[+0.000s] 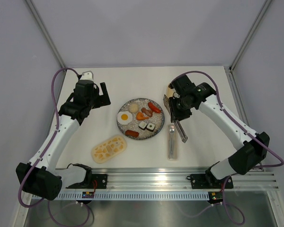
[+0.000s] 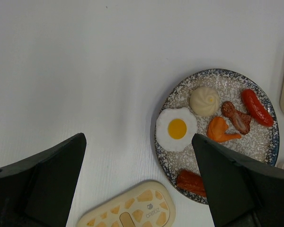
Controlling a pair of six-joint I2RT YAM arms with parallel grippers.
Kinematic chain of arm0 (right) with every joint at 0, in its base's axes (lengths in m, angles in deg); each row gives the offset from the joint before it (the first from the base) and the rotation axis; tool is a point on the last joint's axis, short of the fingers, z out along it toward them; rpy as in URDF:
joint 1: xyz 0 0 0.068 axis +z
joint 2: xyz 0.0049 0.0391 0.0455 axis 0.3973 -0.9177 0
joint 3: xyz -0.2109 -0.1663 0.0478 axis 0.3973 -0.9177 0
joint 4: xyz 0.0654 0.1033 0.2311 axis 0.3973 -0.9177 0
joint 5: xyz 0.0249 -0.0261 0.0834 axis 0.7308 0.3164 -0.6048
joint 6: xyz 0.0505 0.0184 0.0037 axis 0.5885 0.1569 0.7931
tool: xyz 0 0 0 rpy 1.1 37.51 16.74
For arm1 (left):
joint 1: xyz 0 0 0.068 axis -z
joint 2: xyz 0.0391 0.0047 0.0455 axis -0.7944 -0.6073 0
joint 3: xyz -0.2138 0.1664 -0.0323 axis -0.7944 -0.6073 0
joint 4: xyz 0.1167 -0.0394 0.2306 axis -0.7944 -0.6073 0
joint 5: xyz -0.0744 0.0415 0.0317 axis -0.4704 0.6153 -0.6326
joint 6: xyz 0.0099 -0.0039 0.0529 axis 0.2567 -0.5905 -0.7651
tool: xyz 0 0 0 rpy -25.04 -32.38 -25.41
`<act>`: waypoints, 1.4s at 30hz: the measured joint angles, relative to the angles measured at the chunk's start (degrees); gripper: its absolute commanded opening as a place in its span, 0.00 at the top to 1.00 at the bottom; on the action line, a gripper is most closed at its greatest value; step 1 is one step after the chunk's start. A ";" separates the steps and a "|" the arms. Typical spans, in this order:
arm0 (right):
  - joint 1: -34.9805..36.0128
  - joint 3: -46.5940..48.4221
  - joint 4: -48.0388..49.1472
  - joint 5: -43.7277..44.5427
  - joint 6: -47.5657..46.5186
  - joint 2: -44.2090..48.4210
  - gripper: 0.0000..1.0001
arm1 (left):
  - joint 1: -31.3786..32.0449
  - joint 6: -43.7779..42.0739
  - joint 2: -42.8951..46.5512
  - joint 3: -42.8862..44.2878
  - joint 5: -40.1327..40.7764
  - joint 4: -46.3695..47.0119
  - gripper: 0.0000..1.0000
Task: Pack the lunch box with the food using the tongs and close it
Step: Pick up the fake food from the plate.
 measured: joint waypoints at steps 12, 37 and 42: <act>2.23 5.95 -1.66 1.97 -0.57 -3.91 0.56 | 0.00 0.00 0.00 0.02 0.02 -0.44 0.01; 4.57 11.91 -0.83 6.86 -1.86 -10.73 0.49 | 0.00 0.00 -0.07 0.39 0.59 -1.05 0.01; 4.68 14.38 -0.11 9.55 -3.50 -14.93 0.48 | 0.00 0.00 -0.04 0.39 0.61 -1.07 0.01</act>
